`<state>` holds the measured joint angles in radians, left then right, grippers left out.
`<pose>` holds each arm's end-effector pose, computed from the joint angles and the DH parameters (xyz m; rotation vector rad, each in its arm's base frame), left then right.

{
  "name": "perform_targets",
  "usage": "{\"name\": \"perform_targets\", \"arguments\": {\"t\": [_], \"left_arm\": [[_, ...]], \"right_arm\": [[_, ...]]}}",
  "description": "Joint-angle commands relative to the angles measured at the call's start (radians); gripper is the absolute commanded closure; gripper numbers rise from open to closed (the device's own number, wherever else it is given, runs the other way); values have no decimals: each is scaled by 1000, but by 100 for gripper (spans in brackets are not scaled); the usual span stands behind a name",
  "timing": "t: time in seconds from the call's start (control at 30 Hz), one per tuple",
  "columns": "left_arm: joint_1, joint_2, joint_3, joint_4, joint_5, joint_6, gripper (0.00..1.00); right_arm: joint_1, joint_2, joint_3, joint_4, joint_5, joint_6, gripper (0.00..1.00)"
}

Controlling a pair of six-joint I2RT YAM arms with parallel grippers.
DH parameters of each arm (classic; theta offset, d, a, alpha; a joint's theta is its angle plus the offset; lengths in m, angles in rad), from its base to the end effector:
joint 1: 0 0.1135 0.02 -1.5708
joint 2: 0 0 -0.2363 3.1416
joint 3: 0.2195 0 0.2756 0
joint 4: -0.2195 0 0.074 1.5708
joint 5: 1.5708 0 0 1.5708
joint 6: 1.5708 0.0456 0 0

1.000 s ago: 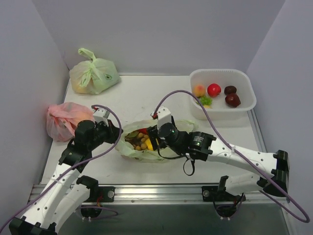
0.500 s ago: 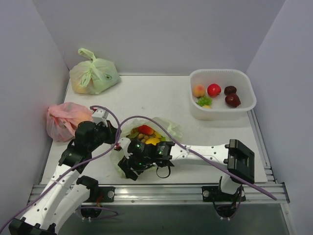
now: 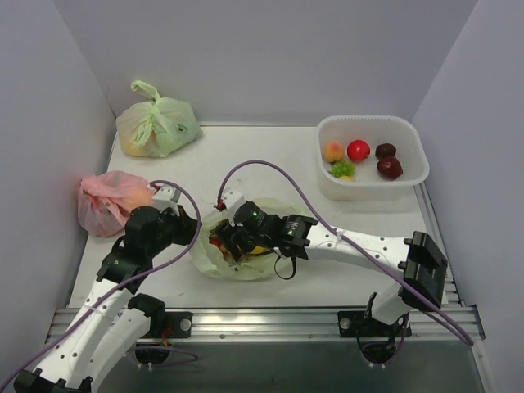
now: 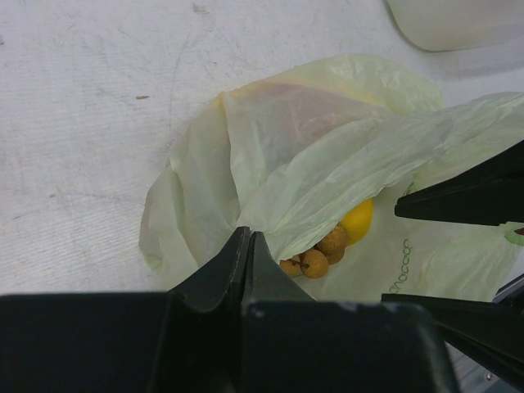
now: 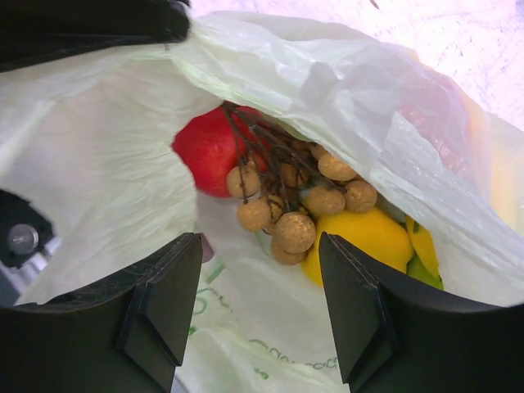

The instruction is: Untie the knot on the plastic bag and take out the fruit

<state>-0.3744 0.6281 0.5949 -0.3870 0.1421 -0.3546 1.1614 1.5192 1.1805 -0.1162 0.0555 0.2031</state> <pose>0.1916 -0.0822 0.2548 0.1142 2.0356 -0.6062 0.1571 0.3557 0.2642 -0.9448 1.8983 0.7886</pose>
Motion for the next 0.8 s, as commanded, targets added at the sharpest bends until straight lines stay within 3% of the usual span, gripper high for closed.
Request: {"name": "perform_targets", "arguments": {"t": [0.0,0.13,0.37,0.77], "left_arm": [[-4,12,8,10,-16,8,100],[-3,25,8,17,-15,9,100],[-3,47,6,25,-12,3,100],[0,65,3,37,-18,-7,100]], "right_arm": [[-15,47,-10,36,64,-28,41],[-29,123,-9,87,41,-56,40],[-19,237,24,162,3,-135,30],[-14,285,45,207,41,-195,32]]}}
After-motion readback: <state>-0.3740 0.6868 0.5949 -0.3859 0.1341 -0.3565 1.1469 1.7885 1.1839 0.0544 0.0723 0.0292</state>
